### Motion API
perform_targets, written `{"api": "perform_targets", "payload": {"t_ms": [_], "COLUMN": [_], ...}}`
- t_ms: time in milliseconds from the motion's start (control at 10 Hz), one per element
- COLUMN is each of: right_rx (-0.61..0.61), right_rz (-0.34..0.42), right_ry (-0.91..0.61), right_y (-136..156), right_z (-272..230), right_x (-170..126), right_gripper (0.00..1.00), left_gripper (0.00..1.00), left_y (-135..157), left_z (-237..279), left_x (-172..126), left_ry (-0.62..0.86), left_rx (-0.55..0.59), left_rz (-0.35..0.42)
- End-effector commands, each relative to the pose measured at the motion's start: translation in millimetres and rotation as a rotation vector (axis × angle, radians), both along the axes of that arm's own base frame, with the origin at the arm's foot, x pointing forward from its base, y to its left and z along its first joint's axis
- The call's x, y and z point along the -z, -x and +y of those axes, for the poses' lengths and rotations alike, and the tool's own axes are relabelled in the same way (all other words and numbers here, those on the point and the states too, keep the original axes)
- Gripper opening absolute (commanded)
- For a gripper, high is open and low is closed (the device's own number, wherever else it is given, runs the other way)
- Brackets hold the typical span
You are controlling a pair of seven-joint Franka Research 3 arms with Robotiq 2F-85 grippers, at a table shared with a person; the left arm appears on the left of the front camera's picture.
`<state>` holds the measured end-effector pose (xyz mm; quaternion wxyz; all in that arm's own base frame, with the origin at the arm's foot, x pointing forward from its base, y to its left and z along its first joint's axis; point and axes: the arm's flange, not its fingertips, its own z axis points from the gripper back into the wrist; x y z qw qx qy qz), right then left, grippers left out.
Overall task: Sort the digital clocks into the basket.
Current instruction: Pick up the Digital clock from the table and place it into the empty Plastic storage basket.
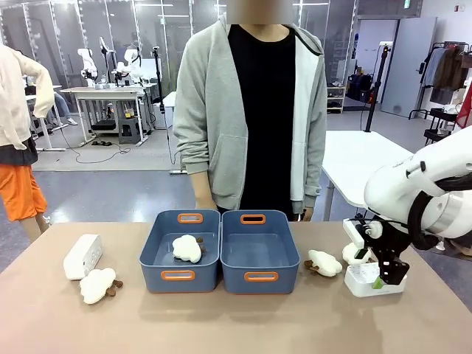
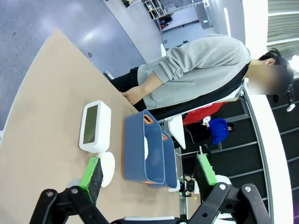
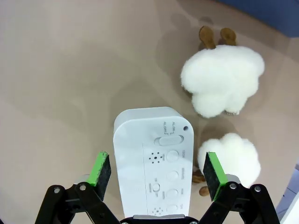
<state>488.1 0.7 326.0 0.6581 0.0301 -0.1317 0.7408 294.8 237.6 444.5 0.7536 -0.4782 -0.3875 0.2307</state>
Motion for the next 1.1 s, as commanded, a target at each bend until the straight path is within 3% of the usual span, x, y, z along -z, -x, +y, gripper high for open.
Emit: {"api": "perform_targets", "payload": {"t_ms": [0, 100, 200, 300, 400, 500, 700, 800, 900, 1000], "right_rx": [-0.009, -0.003, 0.024, 0.034, 0.033, 0.035, 0.073, 0.097, 0.101, 0.133], "right_rz": [0.031, 0.033, 0.034, 0.058, 0.048, 0.039, 0.063, 0.097, 0.134, 0.165], "right_ry": [0.006, 0.009, 0.016, 0.005, 0.012, 0.008, -0.013, -0.022, -0.038, -0.093], "right_y": [-8.2, -9.3, -12.8, -11.6, -10.2, -7.9, -3.0, 7.5, 28.3, 47.3], "right_z": [-2.5, -2.9, -3.7, -3.4, -3.3, -1.7, 2.2, -0.4, -7.6, -24.1], "right_x": [10.8, 13.1, 16.7, 20.9, 20.2, 12.8, -3.2, -19.2, -49.5, -90.7], "right_gripper": [1.0, 1.0, 0.93, 0.45, 0.33, 0.0, 0.0, 0.2, 0.2, 0.0], "left_gripper": [1.0, 1.0, 1.0, 1.0, 1.0, 1.0, 1.0, 1.0, 1.0, 1.0], "left_y": [-1.4, -1.4, -1.4, -1.4, -1.4, -1.4, -1.4, -1.4, -1.4, -1.4], "left_z": [0.6, 0.6, 0.6, 0.6, 0.6, 0.6, 0.6, 0.6, 0.6, 0.6], "left_x": [0.1, 0.1, 0.1, 0.1, 0.1, 0.1, 0.1, 0.1, 0.1, 0.1], "left_ry": [0.021, 0.021, 0.021, 0.021, 0.021, 0.021, 0.021, 0.021, 0.021, 0.021], "left_rx": [0.002, 0.002, 0.002, 0.002, 0.002, 0.002, 0.002, 0.002, 0.002, 0.002], "left_rz": [-0.009, -0.009, -0.009, -0.009, -0.009, -0.009, -0.009, -0.009, -0.009, -0.009]}}
